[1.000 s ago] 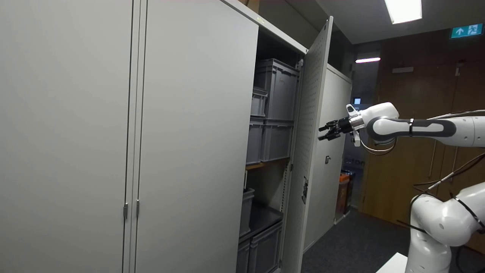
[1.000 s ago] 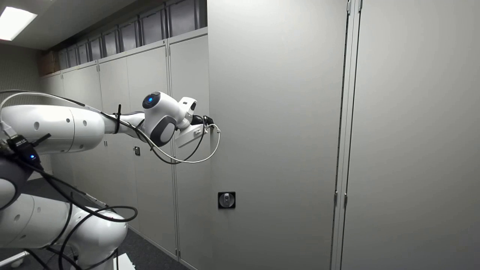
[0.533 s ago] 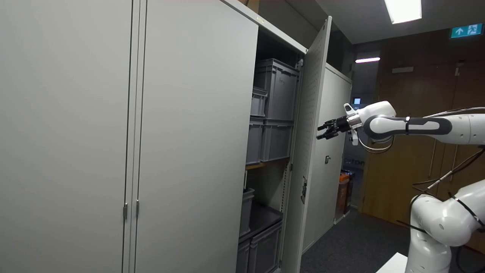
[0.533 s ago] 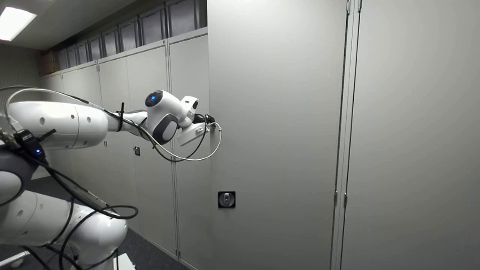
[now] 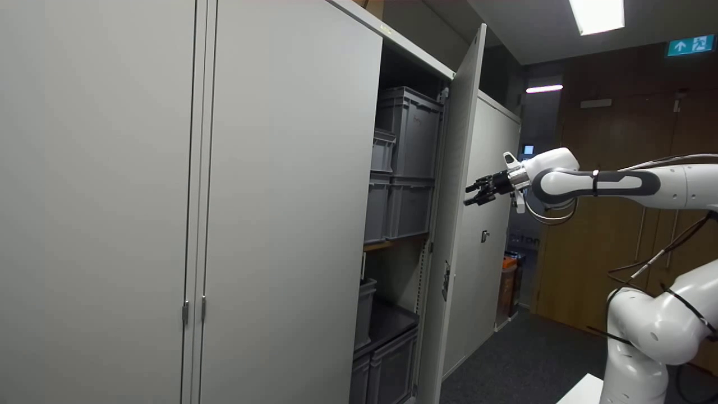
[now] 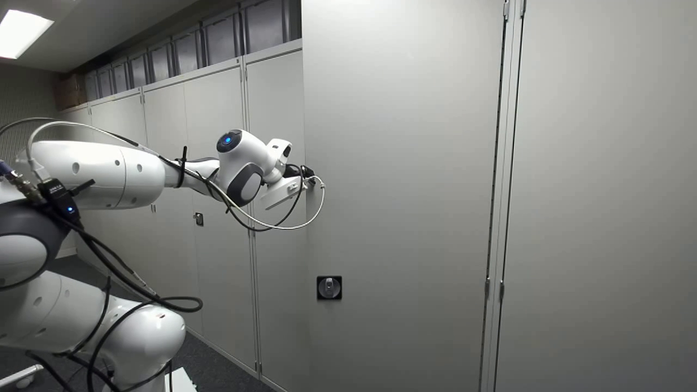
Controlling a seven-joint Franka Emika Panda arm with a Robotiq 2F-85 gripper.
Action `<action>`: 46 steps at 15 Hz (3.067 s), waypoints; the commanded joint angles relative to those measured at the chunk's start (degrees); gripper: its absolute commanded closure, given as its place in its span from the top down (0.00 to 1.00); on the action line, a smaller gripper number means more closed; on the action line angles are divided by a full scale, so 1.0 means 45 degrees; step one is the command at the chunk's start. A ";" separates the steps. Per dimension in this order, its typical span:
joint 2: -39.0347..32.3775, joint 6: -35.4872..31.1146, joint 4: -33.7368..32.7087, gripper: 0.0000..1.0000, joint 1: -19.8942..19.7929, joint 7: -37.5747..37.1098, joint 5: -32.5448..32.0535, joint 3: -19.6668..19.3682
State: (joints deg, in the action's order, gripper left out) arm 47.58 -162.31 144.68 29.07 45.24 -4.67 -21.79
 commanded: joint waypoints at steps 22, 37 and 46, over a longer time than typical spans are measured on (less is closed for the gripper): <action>-0.2998 0.0418 -0.2440 1.00 0.0864 0.0610 0.1593 0.0291; -0.2878 0.0186 -0.1974 1.00 0.0434 0.0437 0.1778 0.0573; -0.2878 0.0189 -0.1975 1.00 0.0434 0.0437 0.1780 0.0573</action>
State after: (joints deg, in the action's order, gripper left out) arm 34.94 -161.52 135.86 32.36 45.92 1.42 -20.48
